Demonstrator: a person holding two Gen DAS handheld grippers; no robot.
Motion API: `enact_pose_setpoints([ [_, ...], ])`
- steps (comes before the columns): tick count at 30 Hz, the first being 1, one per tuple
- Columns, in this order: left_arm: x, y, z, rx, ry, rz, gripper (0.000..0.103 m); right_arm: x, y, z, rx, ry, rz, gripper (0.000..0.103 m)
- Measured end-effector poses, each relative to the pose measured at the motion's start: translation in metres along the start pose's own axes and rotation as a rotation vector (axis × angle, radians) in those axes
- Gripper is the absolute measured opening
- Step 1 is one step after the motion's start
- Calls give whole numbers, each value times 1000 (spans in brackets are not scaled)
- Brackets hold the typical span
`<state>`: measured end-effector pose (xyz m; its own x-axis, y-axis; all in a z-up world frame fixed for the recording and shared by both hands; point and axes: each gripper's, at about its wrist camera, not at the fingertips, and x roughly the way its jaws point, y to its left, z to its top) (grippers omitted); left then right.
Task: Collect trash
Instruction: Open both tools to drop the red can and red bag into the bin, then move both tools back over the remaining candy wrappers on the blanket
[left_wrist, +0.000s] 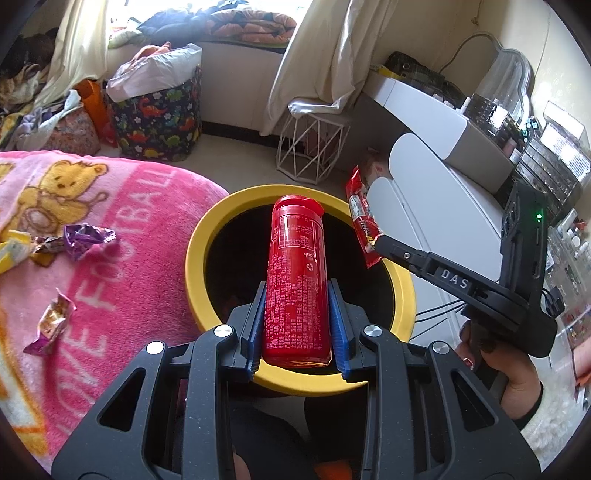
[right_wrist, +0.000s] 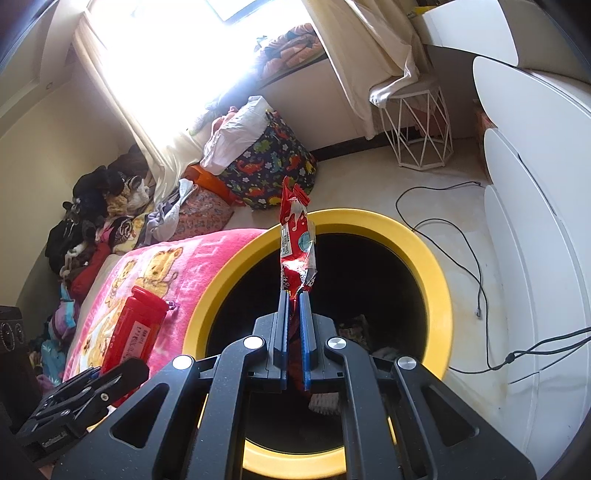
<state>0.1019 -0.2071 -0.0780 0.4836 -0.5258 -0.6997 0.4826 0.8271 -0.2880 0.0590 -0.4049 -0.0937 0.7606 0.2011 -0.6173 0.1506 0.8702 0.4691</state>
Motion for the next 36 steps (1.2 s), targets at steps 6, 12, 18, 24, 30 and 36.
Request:
enact_pose_setpoints([
  [6, 13, 3, 2, -19, 21, 0, 24, -1, -8, -2, 13, 11, -6, 7],
  [12, 16, 5, 3, -43, 20, 21, 42, -3, -12, -2, 20, 9, -9, 16],
  [18, 4, 7, 3, -46, -27, 72, 79, -5, -10, -2, 36, -1, 0, 44],
  [24, -12, 13, 4, -47, -78, 119, 89, -6, 2, -2, 12, -6, 9, 55],
  [30, -31, 20, 7, -54, -134, 157, 91, -9, 17, -2, -24, -16, 28, 62],
  [36, -47, 28, 10, -67, -181, 195, 92, -12, 33, -3, -54, -18, 46, 65],
])
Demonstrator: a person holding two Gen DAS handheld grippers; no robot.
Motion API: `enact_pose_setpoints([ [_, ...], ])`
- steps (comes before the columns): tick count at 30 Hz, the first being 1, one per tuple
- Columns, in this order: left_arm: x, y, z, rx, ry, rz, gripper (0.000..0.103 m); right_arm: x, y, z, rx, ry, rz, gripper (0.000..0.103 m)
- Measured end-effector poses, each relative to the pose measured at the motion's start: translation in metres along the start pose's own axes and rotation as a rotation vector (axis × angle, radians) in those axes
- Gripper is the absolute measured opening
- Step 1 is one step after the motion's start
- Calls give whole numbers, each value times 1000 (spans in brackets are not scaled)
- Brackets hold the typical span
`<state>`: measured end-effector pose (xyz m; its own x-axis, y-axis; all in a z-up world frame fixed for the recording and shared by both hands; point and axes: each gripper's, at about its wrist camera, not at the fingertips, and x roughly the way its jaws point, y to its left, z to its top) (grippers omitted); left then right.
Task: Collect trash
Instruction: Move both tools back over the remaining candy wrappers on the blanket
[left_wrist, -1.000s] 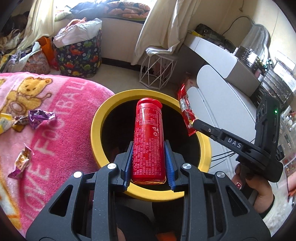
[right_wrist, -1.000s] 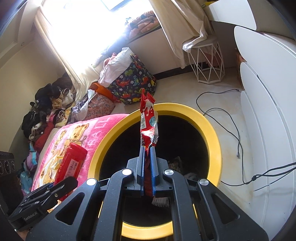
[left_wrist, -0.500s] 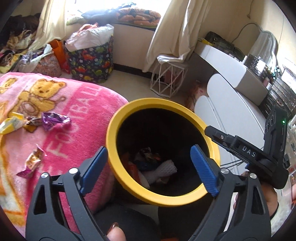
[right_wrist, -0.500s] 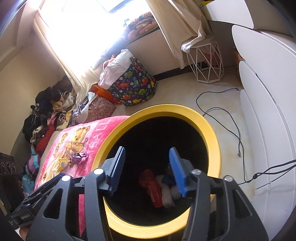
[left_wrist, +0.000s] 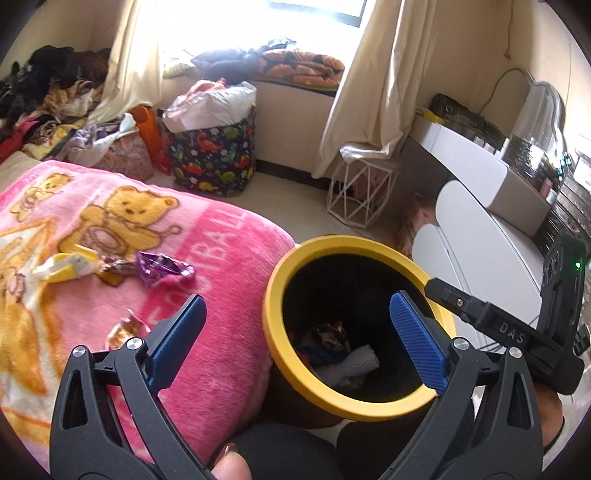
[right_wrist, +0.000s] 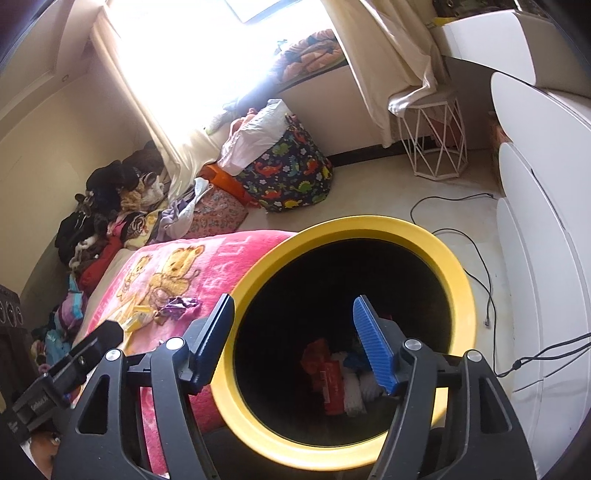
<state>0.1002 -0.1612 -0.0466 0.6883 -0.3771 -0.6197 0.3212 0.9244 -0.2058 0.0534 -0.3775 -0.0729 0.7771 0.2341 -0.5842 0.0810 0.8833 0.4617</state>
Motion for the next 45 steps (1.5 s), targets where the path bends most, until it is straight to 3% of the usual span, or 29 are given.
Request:
enact_pose_setpoints([
  [18, -31, 48, 11, -79, -94, 85, 92, 6, 54, -2, -124, 2, 77, 74],
  [45, -60, 125, 13, -219, -137, 197, 92, 41, 127, 0, -284, 53, 156, 76],
])
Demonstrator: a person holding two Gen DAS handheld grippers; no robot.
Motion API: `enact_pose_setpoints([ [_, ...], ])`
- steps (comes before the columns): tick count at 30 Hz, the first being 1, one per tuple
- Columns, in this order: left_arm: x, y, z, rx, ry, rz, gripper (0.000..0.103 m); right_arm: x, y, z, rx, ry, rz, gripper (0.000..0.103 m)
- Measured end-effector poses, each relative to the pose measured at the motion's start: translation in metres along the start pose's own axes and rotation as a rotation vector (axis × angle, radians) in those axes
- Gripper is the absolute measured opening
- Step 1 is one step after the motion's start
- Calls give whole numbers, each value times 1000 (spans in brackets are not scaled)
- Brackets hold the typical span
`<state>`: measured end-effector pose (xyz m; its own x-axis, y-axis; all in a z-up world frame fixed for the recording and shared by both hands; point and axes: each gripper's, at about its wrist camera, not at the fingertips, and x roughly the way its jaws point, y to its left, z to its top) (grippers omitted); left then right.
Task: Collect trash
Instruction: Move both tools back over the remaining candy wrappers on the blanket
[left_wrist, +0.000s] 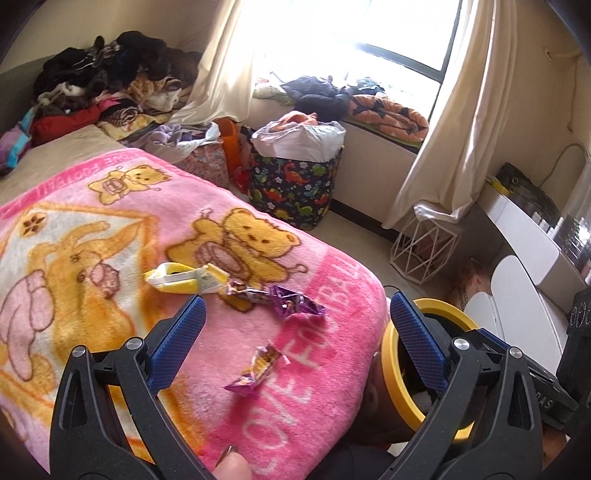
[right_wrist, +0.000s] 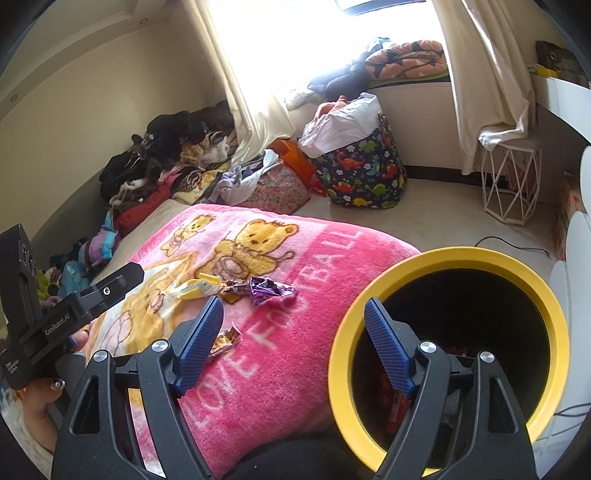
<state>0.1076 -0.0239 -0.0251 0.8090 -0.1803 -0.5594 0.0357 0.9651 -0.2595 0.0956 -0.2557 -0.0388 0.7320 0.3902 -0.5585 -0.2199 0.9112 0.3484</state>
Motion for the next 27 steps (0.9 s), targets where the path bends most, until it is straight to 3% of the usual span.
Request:
enact_pose_setpoints([
  [15, 9, 46, -9, -46, 52, 47, 92, 58, 23, 20, -93, 86, 14, 76],
  [24, 33, 60, -28, -71, 151, 23, 91, 101, 35, 27, -155, 141, 0, 76],
  [27, 42, 59, -35, -67, 185, 4, 87, 122, 35, 28, -143, 181, 19, 76],
])
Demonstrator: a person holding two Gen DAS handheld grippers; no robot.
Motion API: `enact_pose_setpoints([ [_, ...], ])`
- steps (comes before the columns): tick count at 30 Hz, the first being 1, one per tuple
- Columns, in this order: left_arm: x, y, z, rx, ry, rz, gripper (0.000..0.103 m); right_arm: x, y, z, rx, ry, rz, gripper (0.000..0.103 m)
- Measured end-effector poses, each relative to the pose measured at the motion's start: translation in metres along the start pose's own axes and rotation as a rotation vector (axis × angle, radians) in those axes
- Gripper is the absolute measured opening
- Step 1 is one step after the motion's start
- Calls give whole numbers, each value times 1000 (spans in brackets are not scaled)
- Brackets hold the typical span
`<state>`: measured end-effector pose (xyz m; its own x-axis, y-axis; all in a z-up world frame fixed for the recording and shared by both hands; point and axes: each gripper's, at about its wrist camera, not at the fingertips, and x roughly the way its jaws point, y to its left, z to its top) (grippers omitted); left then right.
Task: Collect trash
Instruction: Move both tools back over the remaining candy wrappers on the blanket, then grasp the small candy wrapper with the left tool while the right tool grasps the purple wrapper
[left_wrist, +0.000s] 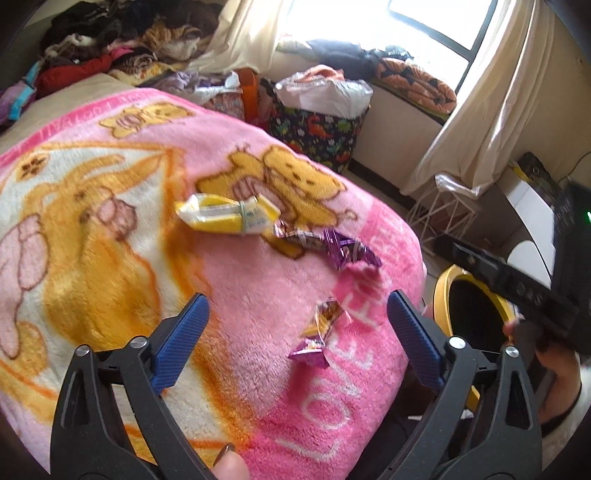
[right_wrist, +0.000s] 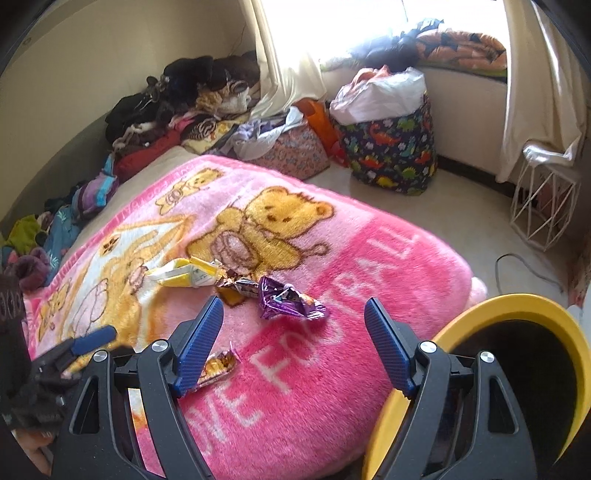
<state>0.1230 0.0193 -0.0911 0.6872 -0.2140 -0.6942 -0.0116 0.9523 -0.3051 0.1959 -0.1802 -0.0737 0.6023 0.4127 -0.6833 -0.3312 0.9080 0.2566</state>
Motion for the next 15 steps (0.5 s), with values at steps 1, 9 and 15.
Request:
enact_pose_setpoints([
  [1, 4, 0, -2, 4, 13, -8, 86, 4, -1, 1, 9, 9, 6, 76],
  [9, 24, 1, -13, 4, 85, -38, 70, 52, -3, 7, 7, 106, 6, 76],
  [15, 37, -1, -20, 14, 129, -54, 64, 80, 1, 9, -8, 160, 4, 76],
])
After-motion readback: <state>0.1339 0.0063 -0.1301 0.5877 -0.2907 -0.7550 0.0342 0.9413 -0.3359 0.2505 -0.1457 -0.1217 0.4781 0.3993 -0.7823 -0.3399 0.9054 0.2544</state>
